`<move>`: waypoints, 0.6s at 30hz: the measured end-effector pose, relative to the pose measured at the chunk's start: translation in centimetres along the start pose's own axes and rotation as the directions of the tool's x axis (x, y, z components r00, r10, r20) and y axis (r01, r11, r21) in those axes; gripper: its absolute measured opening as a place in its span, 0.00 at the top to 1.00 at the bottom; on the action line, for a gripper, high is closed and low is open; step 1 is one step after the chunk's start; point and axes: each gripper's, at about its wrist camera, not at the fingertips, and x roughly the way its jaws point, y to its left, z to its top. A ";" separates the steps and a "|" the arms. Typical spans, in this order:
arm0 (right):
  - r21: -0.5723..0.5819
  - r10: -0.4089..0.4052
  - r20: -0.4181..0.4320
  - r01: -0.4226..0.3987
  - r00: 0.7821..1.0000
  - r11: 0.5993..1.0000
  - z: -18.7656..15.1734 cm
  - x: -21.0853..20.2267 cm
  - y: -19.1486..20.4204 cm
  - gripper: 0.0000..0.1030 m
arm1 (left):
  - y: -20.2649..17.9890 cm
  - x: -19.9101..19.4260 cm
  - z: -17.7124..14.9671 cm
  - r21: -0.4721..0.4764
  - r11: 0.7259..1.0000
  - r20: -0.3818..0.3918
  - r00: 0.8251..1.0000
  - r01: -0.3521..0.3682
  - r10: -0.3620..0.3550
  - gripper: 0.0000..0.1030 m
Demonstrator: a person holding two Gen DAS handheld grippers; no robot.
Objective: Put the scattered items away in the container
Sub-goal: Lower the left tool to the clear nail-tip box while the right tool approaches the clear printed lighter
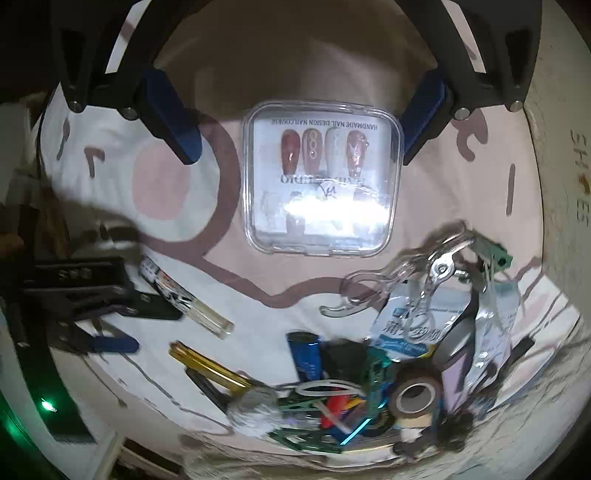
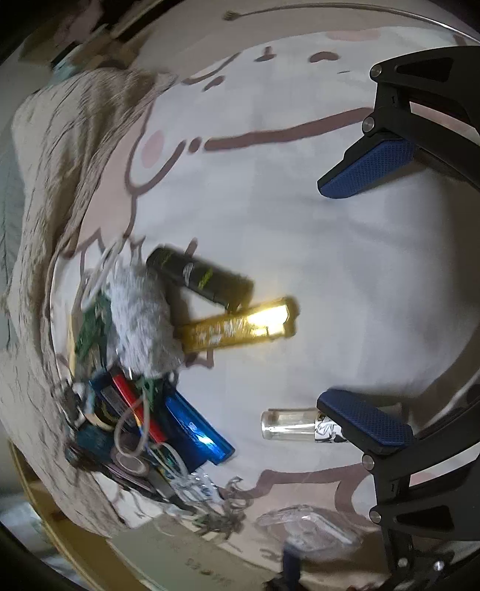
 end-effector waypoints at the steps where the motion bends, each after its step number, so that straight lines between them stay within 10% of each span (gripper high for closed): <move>1: 0.015 0.013 -0.002 -0.013 1.000 1.000 -0.1 -0.1 -0.2 0.00 | 0.0 0.1 0.0 -0.012 1.000 0.001 1.000 -0.001 0.001 0.00; 9: -0.162 0.174 0.022 -0.168 0.985 0.972 -1.2 -2.4 2.9 0.00 | -0.6 0.2 -0.6 -0.030 0.999 0.065 0.998 -0.024 0.026 0.00; 18: -0.277 0.042 -0.024 -0.047 0.999 0.960 -1.6 -0.8 3.1 0.00 | -0.2 0.6 -0.5 -0.016 0.999 0.116 0.992 -0.046 0.048 0.00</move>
